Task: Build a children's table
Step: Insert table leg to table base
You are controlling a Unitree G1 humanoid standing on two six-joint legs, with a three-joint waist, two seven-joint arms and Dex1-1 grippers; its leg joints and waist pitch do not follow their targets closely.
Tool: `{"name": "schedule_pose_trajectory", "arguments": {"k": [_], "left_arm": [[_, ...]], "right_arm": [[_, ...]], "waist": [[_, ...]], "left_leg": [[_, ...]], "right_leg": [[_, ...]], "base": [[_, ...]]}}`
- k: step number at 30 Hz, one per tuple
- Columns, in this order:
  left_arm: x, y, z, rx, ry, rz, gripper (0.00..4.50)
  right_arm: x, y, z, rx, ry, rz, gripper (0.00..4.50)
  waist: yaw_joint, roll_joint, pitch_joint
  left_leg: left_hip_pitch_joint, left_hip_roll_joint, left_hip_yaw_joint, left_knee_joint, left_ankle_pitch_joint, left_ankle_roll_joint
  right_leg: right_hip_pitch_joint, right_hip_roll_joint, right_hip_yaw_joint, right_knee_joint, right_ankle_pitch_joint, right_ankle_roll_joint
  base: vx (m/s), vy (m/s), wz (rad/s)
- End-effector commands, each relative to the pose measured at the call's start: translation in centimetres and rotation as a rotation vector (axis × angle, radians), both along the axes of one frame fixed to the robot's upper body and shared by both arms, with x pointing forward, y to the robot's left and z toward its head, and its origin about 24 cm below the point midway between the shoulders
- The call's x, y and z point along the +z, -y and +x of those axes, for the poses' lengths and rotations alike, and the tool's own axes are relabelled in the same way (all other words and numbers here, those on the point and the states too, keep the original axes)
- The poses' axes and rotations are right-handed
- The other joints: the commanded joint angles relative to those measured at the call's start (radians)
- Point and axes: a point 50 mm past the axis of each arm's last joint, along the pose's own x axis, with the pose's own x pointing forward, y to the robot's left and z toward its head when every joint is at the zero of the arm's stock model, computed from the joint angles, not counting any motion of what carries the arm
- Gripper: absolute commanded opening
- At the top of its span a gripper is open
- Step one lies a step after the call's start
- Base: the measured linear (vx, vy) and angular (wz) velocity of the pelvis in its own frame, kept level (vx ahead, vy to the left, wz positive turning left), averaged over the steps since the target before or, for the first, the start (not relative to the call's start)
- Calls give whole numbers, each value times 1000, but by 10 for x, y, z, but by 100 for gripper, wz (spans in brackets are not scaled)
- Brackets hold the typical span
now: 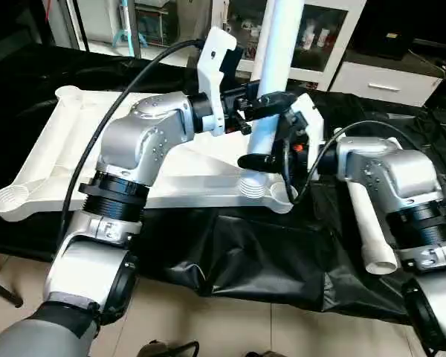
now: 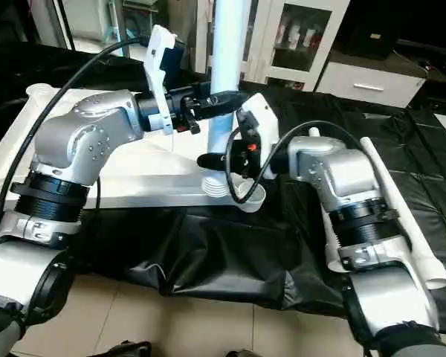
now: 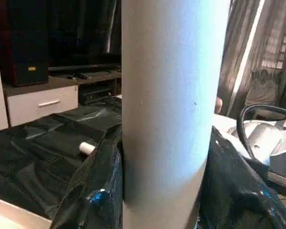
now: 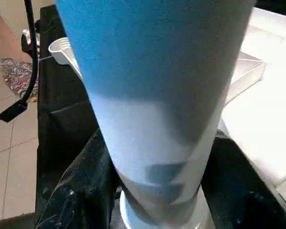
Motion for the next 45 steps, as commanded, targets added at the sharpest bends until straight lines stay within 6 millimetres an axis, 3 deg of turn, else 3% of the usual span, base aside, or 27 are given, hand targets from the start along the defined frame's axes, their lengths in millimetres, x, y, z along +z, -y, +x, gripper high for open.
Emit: {"name": "schedule_pose_trajectory", "arguments": {"k": [1, 4, 5, 7, 9, 10, 11, 16, 20, 21, 22, 23, 25, 26, 28, 29, 30, 31, 33, 36, 40, 41, 45], "left_arm": [[2, 9, -7, -56, 14, 15, 182], [0, 9, -8, -50, 19, 25, 182], [-1, 9, -7, -44, 22, 30, 238], [-4, 7, -6, -48, -53, 10, 252], [-7, 2, -3, -20, -89, -2, 258], [-9, 0, -1, -3, -101, -13, 279], [-10, -1, 0, -4, -111, -22, 291], [-16, -4, 0, -6, -139, -58, 329], [-23, -7, 3, 22, -112, -96, 352], [-26, -10, 2, 13, -87, -90, 353], [-33, -15, 1, -9, -52, -70, 353], [-42, -19, 2, -7, -38, -12, 353], [-67, -22, 2, -20, 1, 182, 353], [-83, -22, 1, -40, 19, 311, 353], [-100, -22, -1, -72, 33, 437, 353], [-107, -21, -1, -93, 36, 477, 353], [-109, -20, -2, -99, 37, 488, 353], [-119, -17, -3, -132, 23, 525, 353], [-121, -15, -3, -139, 18, 524, 353], [-130, -12, -5, -196, 4, 560, 353], [-139, -9, 0, -165, 17, 594, 353], [-141, -10, 2, -150, 23, 615, 353], [-147, -13, 7, -87, 32, 681, 353]], "right_arm": [[0, 1, -1, -9, 22, -1, 207], [-1, 2, -2, -8, 22, 18, 197], [-1, 2, -2, -8, 22, 22, 195], [0, 3, -2, -17, 26, 31, 193], [1, 4, -1, -35, 35, 46, 191], [3, 6, -1, -55, 43, 59, 190], [4, 8, 0, -68, 49, 65, 189], [8, 21, 3, -157, 70, 97, 187], [10, 50, 11, -331, 96, 98, 187], [9, 60, 14, -397, 110, 81, 187], [8, 75, 16, -486, 127, 50, 187], [7, 82, 16, -517, 133, 32, 187], [4, 94, 13, -556, 139, 5, 187], [3, 99, 10, -562, 138, -3, 186], [1, 102, 4, -550, 128, -4, 186], [-1, 102, 0, -531, 122, -7, 186], [-1, 101, -1, -526, 120, -7, 186], [-5, 98, -10, -476, 104, -13, 186], [-6, 97, -13, -458, 98, -13, 186], [-10, 92, -23, -397, 71, -7, 186], [-15, 88, -30, -377, 58, -9, 186], [-16, 86, -32, -373, 56, -12, 186], [-16, 83, -36, -363, 51, -13, 186]], "waist": [[0, 4, -92], [0, 4, -92], [2, 4, -92], [0, 1, -93], [-1, 5, -92], [-1, 19, -91], [-3, 11, -92], [-2, 8, -92], [-1, 5, -93], [1, 9, -94], [0, 25, -93], [-4, 17, -94], [-5, 18, -95], [-6, 28, -95], [-9, 20, -97], [-11, 31, -97], [-12, 26, -97], [-14, 28, -98], [-13, 27, -99], [-20, 28, -95], [-22, 30, -94], [-22, 34, -93], [-22, 36, -95]], "left_leg": [[8, 25, -5, -69, -89, -2], [9, 25, -5, -69, -89, -1], [9, 26, -5, -69, -86, 0], [8, 25, -4, -68, -81, -1], [9, 24, -5, -69, -97, -4], [11, 24, -6, -70, -111, -9], [10, 23, -5, -70, -114, -10], [10, 23, -5, -70, -108, -11], [9, 21, -4, -69, -94, -4], [10, 20, -5, -69, -92, -5], [12, 19, -5, -70, -97, -12], [11, 18, -3, -70, -99, -14], [12, 16, -4, -71, -113, -11], [12, 16, -7, -72, -117, -7], [9, 16, -7, -72, -114, -1], [9, 16, -7, -72, -113, 0], [11, 17, -7, -71, -112, 10], [7, 16, -9, -71, -104, 17], [8, 20, -9, -70, -110, 26], [7, 21, -9, -71, -145, 27], [9, 17, -8, -70, -185, 25], [11, 16, -6, -70, -188, 25], [10, 18, -10, -72, -187, 23]], "right_leg": [[80, -39, 47, -49, -138, -217], [80, -39, 47, -48, -132, -218], [80, -39, 47, -48, -128, -219], [81, -38, 47, -45, -121, -221], [81, -39, 46, -48, -143, -221], [79, -39, 47, -52, -152, -219], [80, -36, 46, -53, -149, -217], [80, -37, 47, -51, -148, -216], [81, -37, 46, -55, -153, -208], [79, -37, 45, -58, -161, -203], [78, -37, 45, -59, -167, -199], [78, -34, 45, -62, -166, -194], [81, -29, 46, -61, -168, -171], [80, -29, 45, -66, -172, -158], [84, -30, 45, -62, -155, -157], [84, -30, 46, -60, -145, -162], [85, -28, 46, -63, -135, -165], [88, -29, 46, -59, -117, -178], [89, -33, 46, -58, -111, -196], [89, -37, 45, -65, -160, -210], [85, -36, 42, -82, -284, -163], [80, -32, 41, -90, -297, -152], [82, -32, 39, -86, -293, -142]], "base": [[0, 0, 0], [0, 0, 0], [0, 0, 0], [0, 0, 0], [0, 0, 0], [0, 0, 0], [0, 0, 0], [0, 0, 0], [0, 0, 0], [0, 0, 0], [0, 0, 0], [0, 0, 0], [0, 0, 0], [0, 0, 0], [0, 0, 0], [0, 0, 0], [0, 0, 0], [0, 0, 0], [0, 0, 0], [0, 0, 0], [0, 0, 0], [0, 0, 0], [0, 0, 0]]}}
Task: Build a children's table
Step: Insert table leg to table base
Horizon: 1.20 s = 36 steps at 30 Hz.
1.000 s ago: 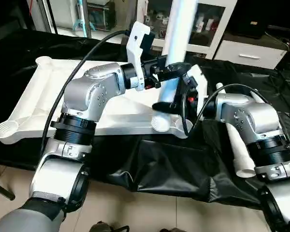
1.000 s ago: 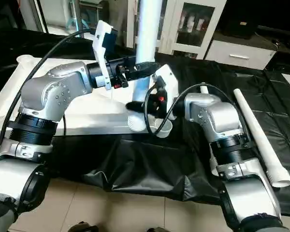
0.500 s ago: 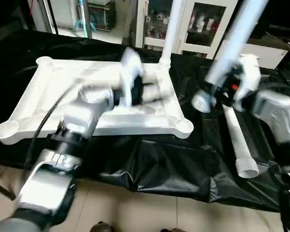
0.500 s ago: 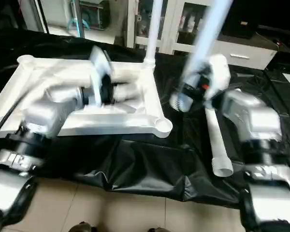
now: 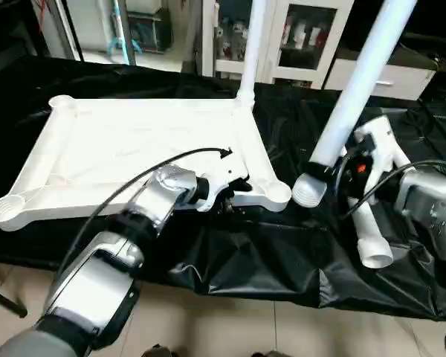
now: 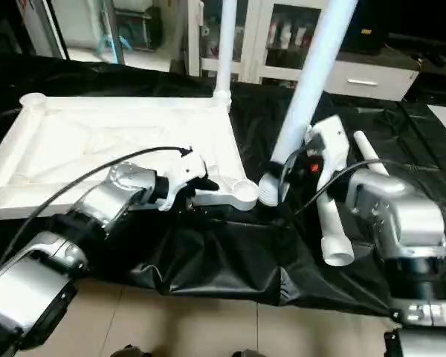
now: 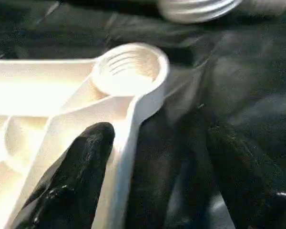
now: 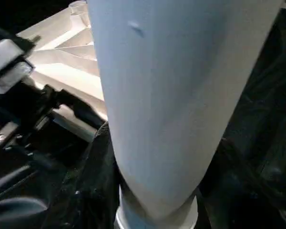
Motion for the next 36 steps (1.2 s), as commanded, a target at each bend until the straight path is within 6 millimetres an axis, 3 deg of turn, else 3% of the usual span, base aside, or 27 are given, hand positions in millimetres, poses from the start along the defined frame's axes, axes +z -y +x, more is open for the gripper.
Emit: {"name": "schedule_pose_trajectory", "arguments": {"k": [1, 3, 5, 9, 18, 31, 33, 36], "left_arm": [[1, 0, 3, 6, 26, 39, 353], [0, -1, 4, 15, 11, 38, 317], [-1, -3, 4, 6, -23, 40, 317], [-4, -8, 3, -21, -61, 67, 275], [-6, -10, 6, 9, -34, 96, 202], [-5, -12, 6, -13, -39, 119, 99], [-8, -12, 5, -27, -57, 128, 65], [-12, -14, 2, -43, -80, 147, 43]], "right_arm": [[6, 0, -2, 8, 18, 2, 186], [7, 0, -4, 11, 17, 3, 186], [7, 1, -6, 14, 14, 1, 186], [7, 1, -7, 20, 10, -5, 186], [9, -4, -7, 47, 12, -2, 186], [9, -5, -7, 60, 15, -6, 186], [9, -5, -8, 59, 16, -4, 186], [8, -5, -8, 55, 17, 2, 186]], "waist": [[1, 1, -87], [3, 1, -87], [4, 1, -89], [3, -1, -89], [3, -9, -87], [3, 1, -87], [5, 5, -87], [5, 3, -87]], "left_leg": [[6, 19, -9, -72, -184, 24], [9, 18, -7, -70, -187, 27], [7, 19, -8, -71, -176, 31], [6, 21, -8, -71, -166, 35], [7, 21, -7, -71, -171, 41], [7, 21, -8, -72, -173, 41], [8, 22, -9, -73, -177, 37], [8, 22, -9, -73, -183, 35]], "right_leg": [[80, -35, 38, -80, -290, -151], [77, -35, 39, -83, -292, -153], [78, -36, 39, -80, -268, -165], [80, -38, 40, -76, -233, -188], [78, -40, 40, -81, -277, -172], [79, -40, 40, -78, -245, -188], [79, -41, 40, -79, -242, -191], [79, -41, 40, -78, -240, -196]], "base": [[0, 0, 0], [0, 0, 0], [0, 0, 0], [0, 0, 0], [0, 0, 0], [0, 0, 0], [0, 0, 0], [0, 0, 0]]}}
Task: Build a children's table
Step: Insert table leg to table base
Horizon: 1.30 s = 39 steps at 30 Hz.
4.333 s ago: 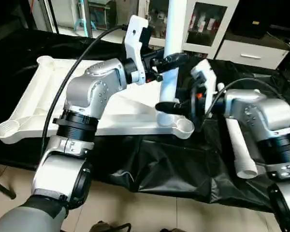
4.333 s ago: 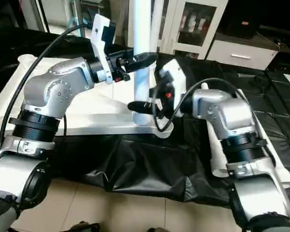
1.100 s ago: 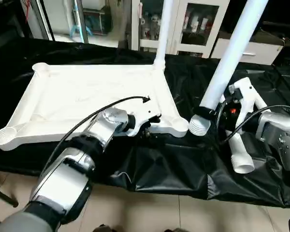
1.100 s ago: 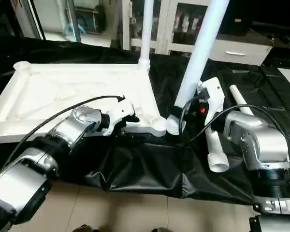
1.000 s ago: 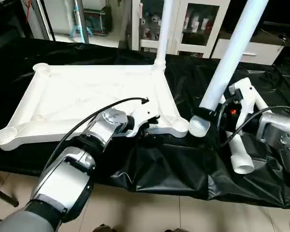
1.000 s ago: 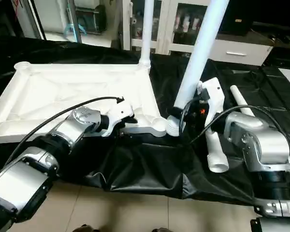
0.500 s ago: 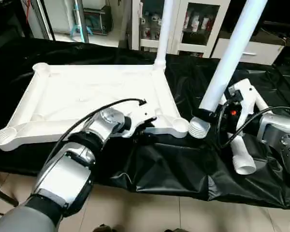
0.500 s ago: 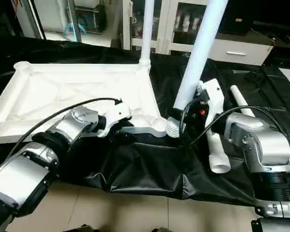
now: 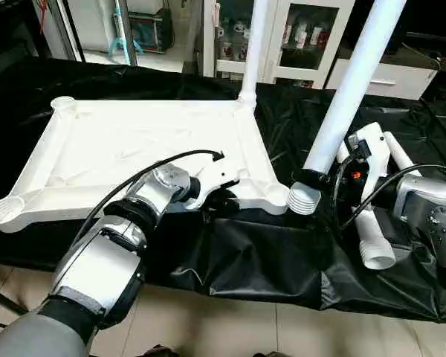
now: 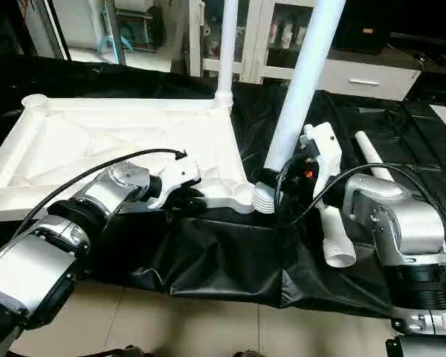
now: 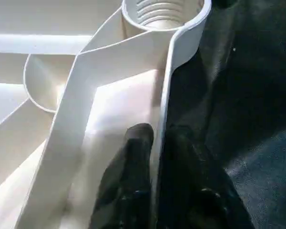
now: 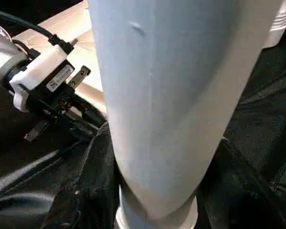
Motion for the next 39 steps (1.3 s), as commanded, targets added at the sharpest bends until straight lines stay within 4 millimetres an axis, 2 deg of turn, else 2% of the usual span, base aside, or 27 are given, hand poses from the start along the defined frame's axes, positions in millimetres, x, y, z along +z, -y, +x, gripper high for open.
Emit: {"name": "schedule_pose_trajectory", "arguments": {"k": [1, 6, 10, 11, 12, 13, 14, 15, 16, 17, 19, 20, 22, 24, 26, 27, 29, 30, 32, 33, 34, 35, 36, 37, 38, 39], "left_arm": [[-9, 1, -6, -41, -42, 41, 30], [-28, -10, -18, -81, -88, 97, 2], [-39, -23, -26, -53, -116, 126, 0], [-39, -24, -26, -49, -117, 126, 0], [-39, -26, -27, -28, -117, 120, 0], [-38, -28, -31, -10, -115, 98, 0], [-37, -27, -33, -8, -109, 86, 0], [-36, -27, -36, -8, -103, 73, 0], [-34, -25, -40, -24, -93, 61, 0], [-34, -25, -40, -24, -93, 61, 0], [-31, -23, -45, -37, -84, 49, 0], [-29, -22, -46, -34, -80, 50, 0], [-23, -19, -47, -6, -70, 45, 0], [-19, -15, -49, 3, -71, 27, 0], [-14, -11, -53, -14, -74, 1, 0], [-12, -9, -54, -20, -76, -10, 0], [-10, -8, -56, -25, -76, -14, 0], [-10, -8, -56, -26, -74, -11, 0], [-11, -9, -57, -23, -69, 8, 0], [-11, -9, -58, -22, -68, 12, 0], [-11, -10, -58, -19, -66, 17, 0], [-11, -10, -58, -17, -65, 18, 0], [-11, -10, -58, -17, -65, 18, 0], [-10, -10, -58, -13, -66, 19, 0], [-10, -10, -58, -13, -66, 19, 0], [-9, -9, -58, -4, -62, 20, 0]], "right_arm": [[8, -1, -2, 6, 32, 7, 186], [7, -2, -4, 8, 31, 20, 186], [8, -1, -5, 9, 32, 23, 186], [8, -1, -5, 9, 32, 24, 186], [8, -1, -5, 8, 32, 23, 186], [7, -1, -5, 5, 33, 25, 186], [7, -1, -5, 3, 33, 27, 186], [7, -1, -5, 2, 33, 28, 186], [5, -3, -5, 4, 30, 31, 186], [5, -3, -5, 4, 30, 31, 186], [3, -5, -6, 8, 24, 32, 186], [1, -7, -5, 12, 22, 29, 186], [0, -12, -3, 18, 24, 33, 186], [-1, -14, -2, 29, 26, 43, 186], [-6, -16, -2, 50, 18, 63, 186], [-10, -16, -2, 55, 11, 67, 186], [-18, -17, 0, 55, -3, 66, 186], [-20, -17, 1, 57, -8, 63, 186], [-27, -21, 4, 58, -22, 68, 186], [-28, -22, 6, 57, -21, 76, 186], [-29, -25, 9, 55, -20, 93, 186], [-30, -27, 11, 55, -21, 100, 186], [-30, -27, 11, 55, -21, 100, 186], [-30, -27, 13, 58, -22, 102, 186], [-30, -27, 13, 58, -22, 102, 186], [-33, -30, 15, 72, -29, 103, 186]], "waist": [[2, 0, -86], [2, -4, -84], [-1, 2, -78], [-2, 8, -74], [-7, 5, -72], [-8, 7, -71], [-16, 1, -68], [-18, 2, -71], [-27, 5, -69], [-28, 3, -71], [-37, 3, -69], [-38, 5, -71], [-40, 6, -73], [-43, 7, -73], [-41, 8, -79], [-42, 8, -78], [-41, 9, -80], [-41, 7, -84], [-38, 8, -86], [-38, 8, -85], [-36, -2, -84], [-38, 3, -81], [-38, 4, -81], [-39, -1, -80], [-38, 1, -80], [-40, -8, -81]], "left_leg": [[9, 23, -9, -73, -182, 35], [8, 25, -10, -75, -188, 35], [14, 30, -11, -81, -226, 25], [14, 29, -11, -83, -244, 21], [19, 26, -10, -83, -278, 14], [23, 30, -15, -87, -294, 0], [20, 30, -15, -89, -313, -1], [26, 33, -17, -89, -318, -8], [24, 29, -16, -89, -318, -3], [26, 30, -16, -88, -319, -4], [22, 28, -17, -89, -318, 3], [25, 27, -16, -88, -317, 5], [20, 30, -18, -91, -297, 6], [20, 28, -16, -91, -295, 10], [20, 33, -15, -92, -255, 11], [16, 32, -14, -93, -242, 17], [18, 32, -10, -90, -220, 23], [14, 30, -10, -88, -185, 32], [10, 29, -7, -84, -131, 54], [10, 28, -6, -84, -132, 57], [11, 29, -5, -84, -138, 61], [11, 28, -6, -86, -155, 56], [13, 29, -5, -86, -164, 52], [14, 30, -5, -87, -172, 46], [13, 30, -6, -87, -170, 44], [13, 30, -5, -87, -169, 44]], "right_leg": [[78, -40, 40, -76, -240, -194], [79, -44, 41, -76, -258, -192], [76, -46, 41, -81, -319, -185], [73, -45, 40, -86, -349, -180], [71, -44, 37, -96, -417, -159], [74, -49, 39, -93, -431, -156], [73, -46, 36, -99, -468, -142], [73, -49, 36, -96, -478, -139], [69, -45, 36, -102, -496, -129], [69, -47, 36, -103, -502, -127], [66, -45, 35, -107, -527, -110], [63, -44, 34, -108, -528, -106], [67, -43, 35, -102, -488, -115], [65, -41, 36, -104, -473, -121], [70, -46, 41, -90, -385, -154], [71, -43, 42, -90, -365, -162], [68, -41, 44, -86, -309, -188], [74, -40, 44, -77, -257, -203], [75, -40, 45, -70, -185, -226], [75, -39, 45, -71, -187, -228], [76, -41, 45, -71, -212, -223], [75, -42, 44, -76, -253, -217], [73, -43, 44, -78, -270, -212], [73, -42, 45, -80, -287, -204], [74, -42, 46, -79, -290, -200], [73, -42, 45, -80, -294, -195]], "base": [[0, 0, 0], [0, 0, 0], [0, 0, 0], [0, 0, 0], [0, 0, 0], [0, 0, 0], [0, 0, 0], [0, 0, 0], [0, 0, 0], [0, 0, 0], [0, 0, 0], [0, 0, 0], [0, 0, 0], [0, 0, 0], [0, 0, 0], [0, 0, 0], [0, 0, 0], [0, 0, 0], [0, 0, 0], [0, 0, 0], [0, 0, 0], [0, 0, 0], [0, 0, 0], [0, 0, 0], [0, 0, 0], [0, 0, 0]]}}
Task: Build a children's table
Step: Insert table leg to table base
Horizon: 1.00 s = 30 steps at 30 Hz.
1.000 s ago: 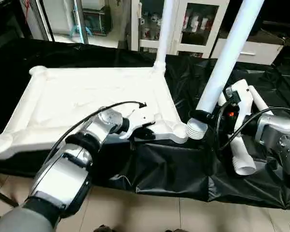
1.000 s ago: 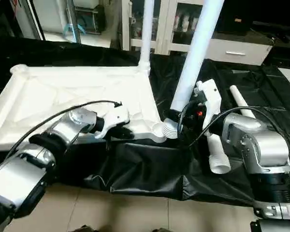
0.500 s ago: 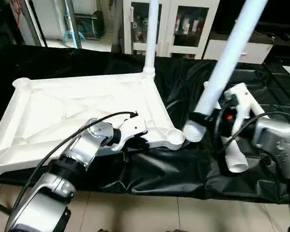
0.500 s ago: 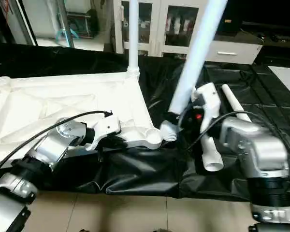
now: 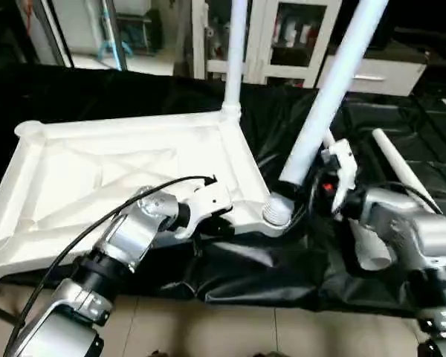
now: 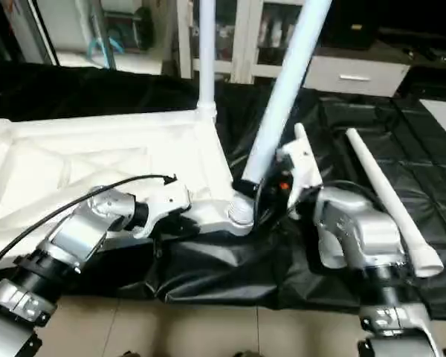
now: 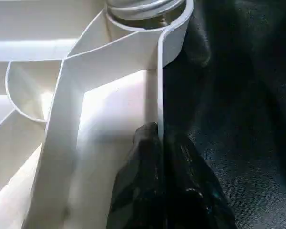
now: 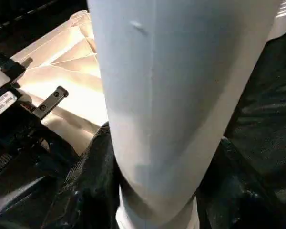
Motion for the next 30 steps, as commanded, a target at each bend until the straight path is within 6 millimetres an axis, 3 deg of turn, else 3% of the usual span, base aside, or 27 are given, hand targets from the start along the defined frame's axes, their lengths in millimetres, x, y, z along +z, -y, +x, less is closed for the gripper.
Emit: {"name": "schedule_pose_trajectory", "arguments": {"k": [1, 3, 4, 5, 7, 15, 16, 18, 21, 22, 25, 30], "left_arm": [[-4, 0, -3, 4, -7, 31, 0], [-4, 0, -3, 7, -4, 31, 0], [-4, 0, -3, 8, -4, 31, 0], [-4, 0, -3, 9, -4, 31, 0], [-4, 0, -3, 10, -3, 31, 0], [-3, 2, -1, 23, 1, 26, 0], [-3, 2, -1, 24, 2, 25, 0], [-2, 3, -1, 23, -2, 16, 0], [-2, 3, 0, 22, -1, 14, 0], [-1, 3, 1, 24, 2, 13, 0], [0, 3, 1, 26, 3, 8, 0], [2, 4, 4, 34, 10, -4, 0]], "right_arm": [[3, -3, 5, 23, 23, -4, 186], [1, -3, 7, 30, 16, -6, 186], [0, -2, 7, 31, 15, -8, 186], [-1, -2, 9, 29, 13, -9, 186], [-2, -1, 10, 25, 10, -10, 186], [-18, 4, 5, 38, -57, -19, 186], [-21, 5, 4, 42, -63, -22, 186], [-24, 6, 3, 31, -65, -26, 186], [-27, 9, 4, -19, -58, -16, 186], [-28, 11, 4, -59, -53, -2, 186], [-31, 14, 2, -92, -52, 9, 186], [-46, 23, -12, -186, -77, 73, 186]], "waist": [[-1, -30, -74], [0, -16, -71], [-2, -17, -72], [-6, -32, -72], [-5, -27, -71], [-8, -31, -71], [-7, -38, -71], [-7, -35, -71], [-8, -35, -71], [-8, -31, -71], [-9, -34, -71], [-6, -33, -71]], "left_leg": [[-1, 33, -5, -68, -164, 45], [1, 34, -7, -70, -159, 43], [2, 35, -7, -70, -167, 38], [1, 35, -6, -70, -174, 38], [1, 34, -7, -71, -183, 35], [-1, 34, -8, -71, -191, 34], [-1, 34, -8, -70, -185, 38], [0, 35, -8, -70, -182, 37], [1, 36, -9, -72, -193, 34], [1, 35, -9, -72, -198, 31], [1, 35, -10, -74, -214, 26], [4, 36, -10, -75, -224, 24]], "right_leg": [[60, -42, 45, -65, -301, -192], [57, -44, 46, -66, -313, -187], [56, -42, 46, -66, -309, -186], [56, -41, 46, -67, -307, -184], [57, -43, 46, -68, -326, -179], [57, -43, 46, -69, -332, -179], [58, -44, 46, -67, -336, -176], [56, -44, 46, -68, -333, -177], [55, -43, 46, -69, -332, -177], [55, -44, 47, -70, -337, -175], [54, -43, 45, -73, -358, -168], [52, -43, 46, -76, -354, -161]], "base": [[0, 0, 0], [0, 0, 0], [0, 0, 0], [0, 0, 0], [0, 0, 0], [0, 0, 0], [0, 0, 0], [0, 0, 0], [0, 0, 0], [0, 0, 0], [0, 0, 0], [0, 0, 0]]}}
